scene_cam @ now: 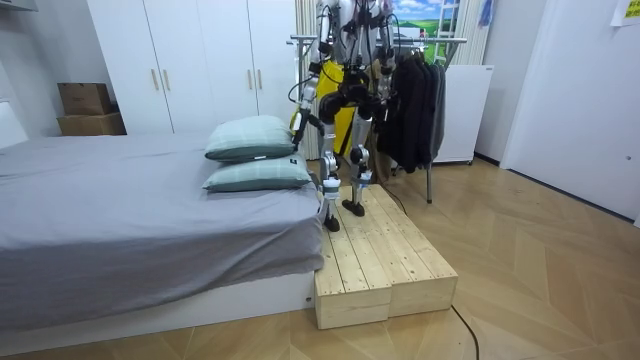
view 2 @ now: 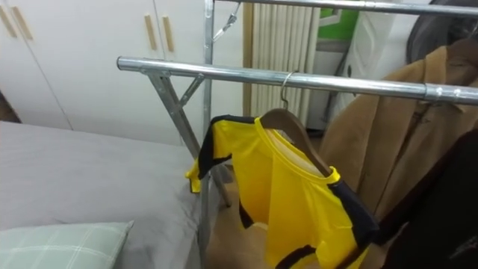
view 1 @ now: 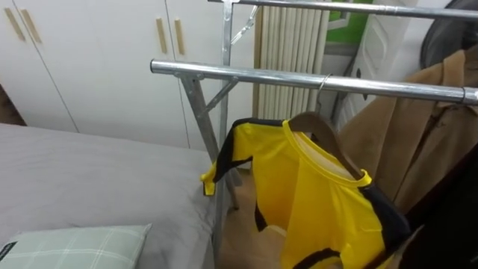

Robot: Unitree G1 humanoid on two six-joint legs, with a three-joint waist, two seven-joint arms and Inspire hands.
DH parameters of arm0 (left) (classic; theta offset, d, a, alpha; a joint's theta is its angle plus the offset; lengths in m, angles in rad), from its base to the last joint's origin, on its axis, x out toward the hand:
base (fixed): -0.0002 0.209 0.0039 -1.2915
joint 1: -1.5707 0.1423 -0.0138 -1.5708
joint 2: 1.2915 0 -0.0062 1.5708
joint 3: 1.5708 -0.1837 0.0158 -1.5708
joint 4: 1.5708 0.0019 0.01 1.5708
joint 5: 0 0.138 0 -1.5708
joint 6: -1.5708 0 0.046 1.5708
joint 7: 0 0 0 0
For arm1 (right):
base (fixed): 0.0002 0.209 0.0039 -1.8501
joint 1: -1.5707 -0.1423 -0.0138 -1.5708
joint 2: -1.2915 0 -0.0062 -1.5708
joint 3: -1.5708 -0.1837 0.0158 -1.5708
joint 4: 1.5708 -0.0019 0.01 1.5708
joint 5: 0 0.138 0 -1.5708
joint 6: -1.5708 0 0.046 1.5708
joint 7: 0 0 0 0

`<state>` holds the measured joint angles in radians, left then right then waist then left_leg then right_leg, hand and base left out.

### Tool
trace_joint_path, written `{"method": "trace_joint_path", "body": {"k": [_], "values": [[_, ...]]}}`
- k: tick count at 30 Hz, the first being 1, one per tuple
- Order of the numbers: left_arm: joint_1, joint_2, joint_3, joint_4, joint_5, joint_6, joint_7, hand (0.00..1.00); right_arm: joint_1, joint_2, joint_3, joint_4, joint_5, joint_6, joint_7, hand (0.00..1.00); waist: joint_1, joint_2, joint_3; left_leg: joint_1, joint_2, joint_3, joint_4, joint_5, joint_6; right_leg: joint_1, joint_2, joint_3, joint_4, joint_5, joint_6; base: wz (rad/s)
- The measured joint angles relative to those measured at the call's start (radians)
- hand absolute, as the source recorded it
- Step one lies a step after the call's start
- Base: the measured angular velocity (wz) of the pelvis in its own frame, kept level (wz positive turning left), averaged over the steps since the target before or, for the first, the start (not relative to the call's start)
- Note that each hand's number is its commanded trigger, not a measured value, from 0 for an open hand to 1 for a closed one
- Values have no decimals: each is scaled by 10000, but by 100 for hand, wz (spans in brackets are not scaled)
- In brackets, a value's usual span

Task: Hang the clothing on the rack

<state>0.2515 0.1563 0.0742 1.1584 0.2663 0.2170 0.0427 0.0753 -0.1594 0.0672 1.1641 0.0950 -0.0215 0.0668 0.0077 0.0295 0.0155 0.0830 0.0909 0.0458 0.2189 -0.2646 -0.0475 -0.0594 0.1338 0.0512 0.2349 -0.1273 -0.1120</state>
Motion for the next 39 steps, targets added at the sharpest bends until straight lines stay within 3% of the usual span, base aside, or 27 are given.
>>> {"method": "trace_joint_path", "body": {"k": [2,4,6,8,9,10,12,13,15,19,21,23,24,26,27,28,29,30,31,33,34,35,37,38,39], "values": [[-110,-73,-16,1,27,-10,0,0,-125,-30,-16,3,-300,3,10,0,-29,79,-25,-299,-6,-279,340,-41,-65,-147,-87,-367,102,-125,-53,62],[-195,-170,-114,6,17,-29,-3,0,-177,-121,-6,8,-449,6,8,0,-3,229,-23,-598,38,16,683,-15,-101,-146,-224,-867,103,-190,-118,82],[-372,-292,-229,-108,18,-251,-54,0,-165,-288,-14,32,-476,14,6,0,-4,281,-36,-952,139,907,1124,89,-223,-135,-483,-1608,279,-445,-173,96],[-444,-318,-202,-196,6,-421,-134,0,-193,-312,-198,51,-814,72,17,0,53,264,-37,-1109,231,1810,1299,251,-184,-103,-767,-2237,411,-673,-225,105],[-491,-333,-195,-281,1,-494,-208,0,-173,-307,-306,52,-904,177,15,0,-29,265,-90,-1152,410,2584,1753,229,-128,0,-901,-2727,424,-780,-272,120],[-584,-332,-194,-362,-12,-502,-264,0,-168,-304,-330,51,-922,227,11,0,-72,263,-87,-1159,525,2904,2052,178,-46,81,-968,-2975,441,-847,-280,131],[-915,-311,-202,-406,-201,-537,-352,0,-172,-297,-429,60,-1009,406,11,0,-240,215,-84,-1148,968,3960,3242,-19,179,205,-1205,-4017,680,-1158,-287,144],[-951,-280,-235,-387,-180,-512,-355,0,-186,-288,-465,60,-1007,452,9,0,-251,206,-77,-1105,1088,4102,3494,-93,183,209,-1248,-4241,784,-1248,-296,132],[-893,-179,-207,-389,-247,-505,-395,0,-136,-293,-539,68,-999,504,11,0,-315,187,-70,-891,1255,4209,4280,-317,169,364,-1356,-5149,902,-1464,-304,119],[-856,-128,-241,-389,-322,-504,-537,0,-193,-281,-657,68,-955,653,21,0,-263,138,-59,-422,1166,4364,3726,-736,40,402,-1443,-6228,1038,-1681,-183,110],[-803,-119,-257,-344,-396,-561,-495,0,-238,-278,-674,64,-917,646,12,0,-236,44,-56,-118,841,4482,2532,-1025,150,253,-1652,-6883,1352,-1866,128,85],[-685,-101,-179,-344,-394,-731,-462,0,-229,-258,-685,66,-870,647,-8,0,-156,-60,-70,-1,640,4491,1860,-1148,38,213,-1797,-7184,1515,-1953,314,56],[-644,-86,-140,-343,-412,-802,-455,0,-183,-252,-685,68,-863,648,-26,0,-20,-85,-101,-19,616,4479,1682,-1184,13,246,-1864,-7351,1521,-1844,589,32],[-581,-143,35,-232,-599,-910,-455,0,-191,-302,-694,104,-880,673,-39,0,190,41,-237,-29,731,4374,1399,-1180,16,171,-1933,-7278,1782,-1595,1209,28],[-590,-109,125,-80,-669,-931,-445,0,-155,-320,-765,107,-903,690,-36,0,51,51,-218,12,790,4333,1422,-1096,50,-9,-2349,-6627,2410,-1834,716,75],[-609,-67,116,39,-668,-935,-409,0,-64,-321,-849,105,-894,747,-34,0,-117,-131,-220,32,766,4337,1518,-1032,-12,-102,-2778,-6240,2763,-2045,660,131],[-639,170,206,189,-756,-935,-322,0,22,-318,-1083,103,-767,911,-81,0,-249,-382,-230,-35,790,4405,2019,-1007,-105,-152,-3175,-5838,3342,-2400,1102,116],[-504,95,283,168,-1008,-924,-311,0,47,-380,-1095,112,-723,1084,-204,0,-122,-168,-244,6,765,4285,2220,-1010,-106,110,-3151,-6055,3267,-2426,1284,86],[-462,59,307,166,-1196,-923,-311,0,47,-411,-1103,117,-686,1106,-264,0,-17,-76,-238,0,727,4083,2191,-1024,-79,260,-3124,-6212,3114,-2411,1305,63],[-315,64,520,203,-1586,-888,-310,0,65,-314,-1108,413,-527,1112,-362,0,-143,-59,-234,-66,596,3096,1859,-1002,-11,1051,-3042,-6942,2418,-2152,1575,99],[-280,29,533,200,-1602,-867,-310,0,82,-278,-1108,468,-495,1174,-356,0,-154,-75,-248,-70,525,2837,1724,-951,44,1201,-3005,-7052,2235,-1992,1622,97],[-182,-88,634,212,-1724,-838,-310,0,62,-247,-1109,456,-490,1328,-343,0,-170,-84,-254,-146,392,2367,1578,-736,111,1388,-2827,-6865,1929,-1781,1754,103],[-189,-154,790,224,-1856,-716,-310,0,137,-99,-1256,444,-410,1519,-322,0,-448,-315,-255,-400,81,1602,1486,-439,284,1665,-2674,-5572,1376,-1564,1613,134],[-212,-126,786,196,-1862,-707,-310,0,227,34,-1508,452,-365,1576,-296,0,-466,-452,-258,-499,-200,1119,1395,-210,401,1738,-2544,-4596,1113,-1542,1576,124],[-173,-116,788,188,-1874,-701,-310,0,231,104,-1634,467,-331,1571,-238,0,-348,-510,-232,-518,-350,825,1296,-131,451,1805,-2468,-4239,868,-1456,1567,98]]}}
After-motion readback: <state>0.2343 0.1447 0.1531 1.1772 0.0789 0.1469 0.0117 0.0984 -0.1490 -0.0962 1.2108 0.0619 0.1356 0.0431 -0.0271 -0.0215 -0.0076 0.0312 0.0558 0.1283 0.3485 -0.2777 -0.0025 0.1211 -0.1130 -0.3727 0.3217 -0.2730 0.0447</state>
